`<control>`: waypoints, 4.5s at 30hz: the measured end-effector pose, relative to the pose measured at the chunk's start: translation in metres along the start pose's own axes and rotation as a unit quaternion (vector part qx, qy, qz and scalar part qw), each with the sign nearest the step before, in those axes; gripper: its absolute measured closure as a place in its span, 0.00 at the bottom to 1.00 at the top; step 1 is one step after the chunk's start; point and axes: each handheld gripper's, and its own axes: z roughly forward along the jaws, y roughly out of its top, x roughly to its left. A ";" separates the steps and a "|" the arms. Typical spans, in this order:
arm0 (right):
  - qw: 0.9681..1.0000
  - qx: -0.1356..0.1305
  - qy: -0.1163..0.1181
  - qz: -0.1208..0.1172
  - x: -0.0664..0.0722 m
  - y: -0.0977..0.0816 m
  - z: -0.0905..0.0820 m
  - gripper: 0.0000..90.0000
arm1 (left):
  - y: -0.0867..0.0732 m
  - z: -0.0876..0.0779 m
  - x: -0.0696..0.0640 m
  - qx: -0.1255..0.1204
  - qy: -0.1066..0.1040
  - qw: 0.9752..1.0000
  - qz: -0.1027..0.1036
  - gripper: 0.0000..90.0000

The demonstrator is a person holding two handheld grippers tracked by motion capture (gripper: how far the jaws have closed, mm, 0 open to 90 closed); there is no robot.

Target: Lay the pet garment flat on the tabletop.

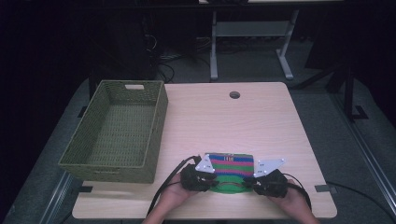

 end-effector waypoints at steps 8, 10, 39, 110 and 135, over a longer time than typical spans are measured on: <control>1.000 -0.003 0.007 0.007 -0.001 0.000 -0.001 0.93 | 0.002 -0.003 0.002 0.007 -0.010 1.000 0.001 0.89; 1.000 -0.005 0.009 0.010 -0.002 -0.001 -0.002 0.93 | 0.002 -0.003 0.002 -0.001 -0.014 1.000 -0.012 0.91; 0.998 -0.039 0.054 0.014 0.004 0.001 -0.018 0.93 | 0.002 -0.016 -0.003 -0.007 -0.037 0.999 -0.017 0.95; 0.997 -0.062 0.051 -0.012 0.001 0.049 -0.071 0.94 | 0.044 -0.074 -0.003 -0.049 -0.020 0.999 -0.004 0.95; 0.996 -0.057 0.055 0.035 -0.043 0.073 -0.064 0.94 | 0.059 -0.059 0.043 -0.065 -0.004 0.993 -0.094 0.95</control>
